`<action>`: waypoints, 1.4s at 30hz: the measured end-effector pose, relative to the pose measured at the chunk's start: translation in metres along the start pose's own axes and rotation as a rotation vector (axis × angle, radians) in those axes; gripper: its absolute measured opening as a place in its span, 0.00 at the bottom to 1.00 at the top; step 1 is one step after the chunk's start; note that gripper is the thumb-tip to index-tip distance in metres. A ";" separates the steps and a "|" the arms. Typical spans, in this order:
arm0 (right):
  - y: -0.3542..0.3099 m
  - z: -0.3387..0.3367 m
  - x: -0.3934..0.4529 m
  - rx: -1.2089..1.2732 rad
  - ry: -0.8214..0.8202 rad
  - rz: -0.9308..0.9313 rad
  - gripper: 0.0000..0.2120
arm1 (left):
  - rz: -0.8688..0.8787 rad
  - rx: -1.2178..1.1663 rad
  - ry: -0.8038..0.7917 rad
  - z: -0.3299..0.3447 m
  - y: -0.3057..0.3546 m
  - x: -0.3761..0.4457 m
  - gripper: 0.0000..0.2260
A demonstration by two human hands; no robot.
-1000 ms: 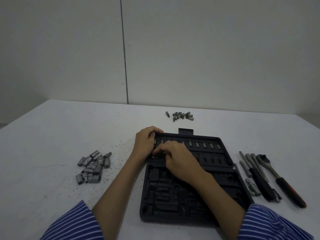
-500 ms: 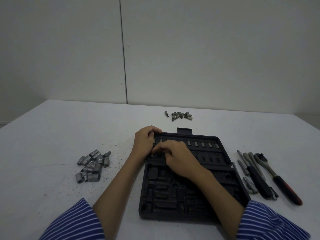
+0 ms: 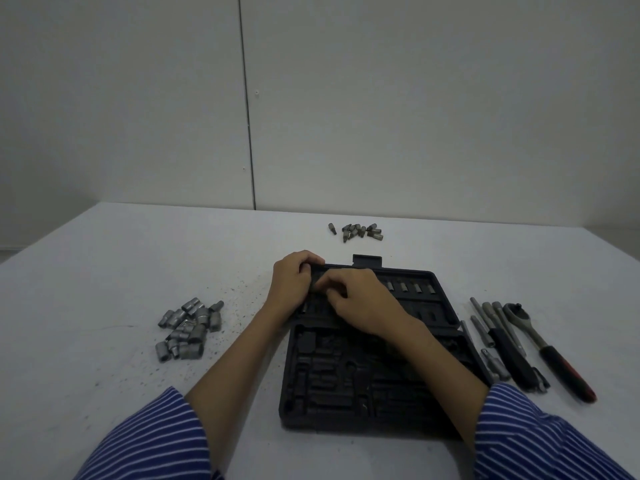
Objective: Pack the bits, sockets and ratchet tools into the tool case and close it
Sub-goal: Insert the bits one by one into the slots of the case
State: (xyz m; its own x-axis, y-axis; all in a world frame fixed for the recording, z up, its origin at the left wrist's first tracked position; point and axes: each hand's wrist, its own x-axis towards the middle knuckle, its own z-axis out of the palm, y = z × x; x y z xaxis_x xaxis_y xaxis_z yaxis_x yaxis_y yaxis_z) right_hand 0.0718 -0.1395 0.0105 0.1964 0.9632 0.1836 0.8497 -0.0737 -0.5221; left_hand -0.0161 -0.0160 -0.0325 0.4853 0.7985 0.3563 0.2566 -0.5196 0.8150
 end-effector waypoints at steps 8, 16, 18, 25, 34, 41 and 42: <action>0.007 -0.010 0.020 -0.309 0.131 0.057 0.15 | 0.074 0.174 -0.073 0.003 0.003 0.007 0.11; 0.020 0.000 0.034 -0.449 0.166 0.107 0.16 | 0.060 0.272 -0.136 0.013 0.007 0.024 0.10; 0.024 0.004 0.034 -0.443 0.163 0.108 0.16 | 0.047 0.287 -0.141 0.015 0.006 0.031 0.10; 0.032 0.014 0.034 -0.397 0.232 0.086 0.14 | 0.019 0.339 -0.172 0.024 0.003 0.057 0.11; 0.037 0.016 0.037 -0.367 0.237 0.082 0.14 | 0.029 0.397 -0.206 0.035 -0.002 0.089 0.14; 0.038 0.016 0.037 -0.359 0.226 0.088 0.14 | 0.082 0.505 -0.296 0.046 -0.003 0.110 0.22; 0.038 0.016 0.037 -0.360 0.224 0.089 0.14 | 0.085 0.525 -0.305 0.048 -0.004 0.112 0.22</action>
State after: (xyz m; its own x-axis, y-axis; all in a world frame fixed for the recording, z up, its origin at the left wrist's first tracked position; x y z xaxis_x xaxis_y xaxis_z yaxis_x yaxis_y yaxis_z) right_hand 0.1037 -0.1025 -0.0162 0.3439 0.8722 0.3478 0.9335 -0.2773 -0.2275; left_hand 0.0775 0.0607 -0.0181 0.7193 0.6653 0.2001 0.5468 -0.7198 0.4276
